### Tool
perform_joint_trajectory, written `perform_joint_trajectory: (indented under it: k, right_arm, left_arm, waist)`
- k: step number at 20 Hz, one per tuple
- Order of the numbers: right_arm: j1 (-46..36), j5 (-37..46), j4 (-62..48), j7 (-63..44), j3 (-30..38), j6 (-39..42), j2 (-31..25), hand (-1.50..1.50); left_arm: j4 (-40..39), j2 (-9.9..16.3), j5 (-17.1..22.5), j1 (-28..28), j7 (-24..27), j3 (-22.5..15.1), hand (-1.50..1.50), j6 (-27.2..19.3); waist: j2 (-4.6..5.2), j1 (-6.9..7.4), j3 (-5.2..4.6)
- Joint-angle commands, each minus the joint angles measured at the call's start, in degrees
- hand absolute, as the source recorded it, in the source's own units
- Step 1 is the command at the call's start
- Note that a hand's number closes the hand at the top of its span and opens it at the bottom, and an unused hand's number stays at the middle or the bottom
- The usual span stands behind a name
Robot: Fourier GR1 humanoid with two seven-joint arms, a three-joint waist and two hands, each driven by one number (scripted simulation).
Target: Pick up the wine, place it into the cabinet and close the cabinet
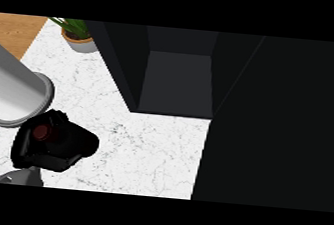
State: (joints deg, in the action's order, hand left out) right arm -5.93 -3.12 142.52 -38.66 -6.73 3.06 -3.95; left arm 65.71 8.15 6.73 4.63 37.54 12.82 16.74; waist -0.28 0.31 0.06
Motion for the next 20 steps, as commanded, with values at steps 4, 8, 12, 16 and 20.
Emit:
perform_joint_trajectory:
  k: [4,8,12,16,20]
  right_arm:
    - [3.1,-1.0,8.7,-3.8,-1.7,-0.3,0.2,-1.5]
    - [-2.3,-4.6,4.2,-3.7,4.2,-0.4,-1.0,-1.5]
    - [-0.1,-2.6,6.1,-3.5,0.2,-0.4,0.2,-1.5]
    - [1.8,-0.4,2.0,2.0,-1.1,0.0,2.0,-1.5]
    - [-1.8,-2.2,3.9,-3.5,2.1,-1.1,0.6,-1.5]
  left_arm:
    - [21.7,-6.1,3.3,-7.0,-12.3,-6.0,1.5,-1.6]
    - [30.5,-6.4,5.5,-4.7,-24.2,-7.9,1.5,-4.4]
    - [36.6,-6.8,4.5,-5.5,-29.8,-10.8,1.5,-6.1]
    - [40.2,-8.1,1.7,-5.8,-32.9,-19.2,1.5,-11.2]
    - [41.1,-8.1,3.9,-0.2,-38.8,-19.7,1.5,-13.7]
  waist:
    - [-0.12,-0.08,0.0]
    - [0.07,-0.13,0.0]
    - [0.11,-0.3,-0.04]
    - [0.16,-0.31,-0.03]
    - [0.2,-0.38,-0.06]
